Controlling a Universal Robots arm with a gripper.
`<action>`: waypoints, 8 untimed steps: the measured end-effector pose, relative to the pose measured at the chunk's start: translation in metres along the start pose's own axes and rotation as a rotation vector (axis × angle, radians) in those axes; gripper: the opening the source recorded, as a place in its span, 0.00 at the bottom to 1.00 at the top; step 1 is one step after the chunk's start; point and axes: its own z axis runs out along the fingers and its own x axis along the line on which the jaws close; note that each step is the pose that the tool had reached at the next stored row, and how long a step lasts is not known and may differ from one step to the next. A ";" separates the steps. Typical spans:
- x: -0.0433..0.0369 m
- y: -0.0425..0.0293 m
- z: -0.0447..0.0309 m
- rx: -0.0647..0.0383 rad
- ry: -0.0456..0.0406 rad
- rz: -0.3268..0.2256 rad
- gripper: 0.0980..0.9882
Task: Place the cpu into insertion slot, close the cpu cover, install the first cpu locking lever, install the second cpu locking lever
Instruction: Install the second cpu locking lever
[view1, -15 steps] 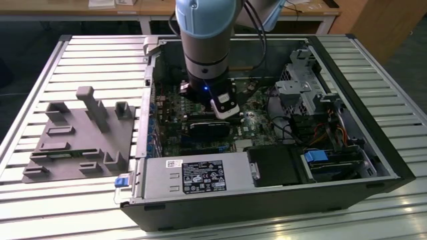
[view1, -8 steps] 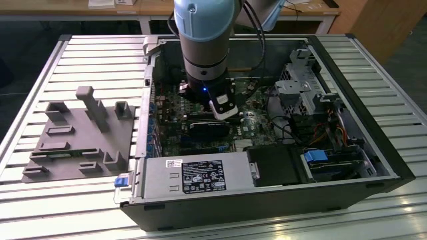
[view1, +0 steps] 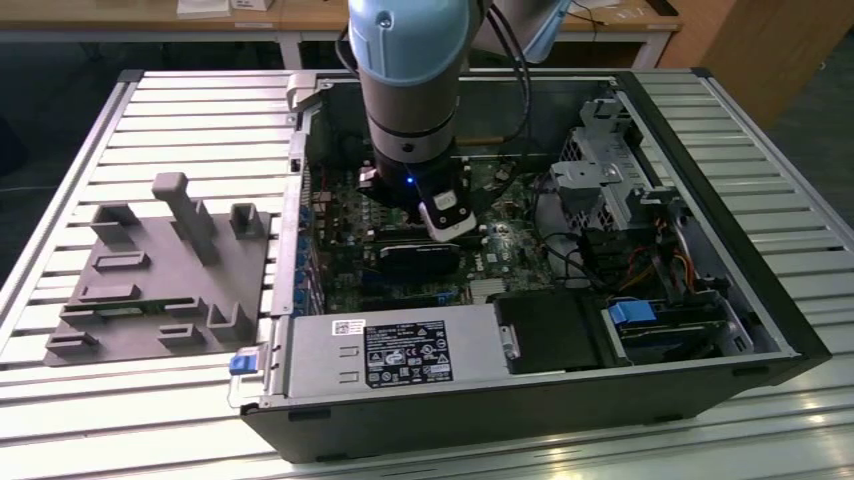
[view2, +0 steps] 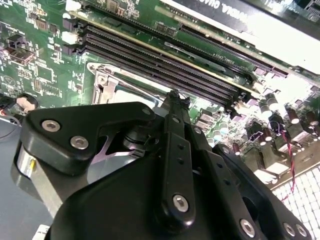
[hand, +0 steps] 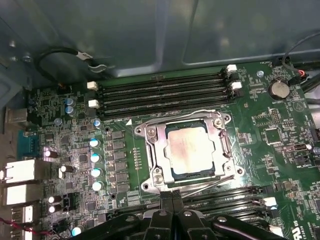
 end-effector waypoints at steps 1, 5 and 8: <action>0.0001 -0.0004 0.0012 0.000 0.0001 0.000 0.00; 0.0004 -0.0020 0.0053 0.000 0.0001 0.000 0.00; 0.0016 -0.0031 0.0072 0.000 0.0003 0.000 0.00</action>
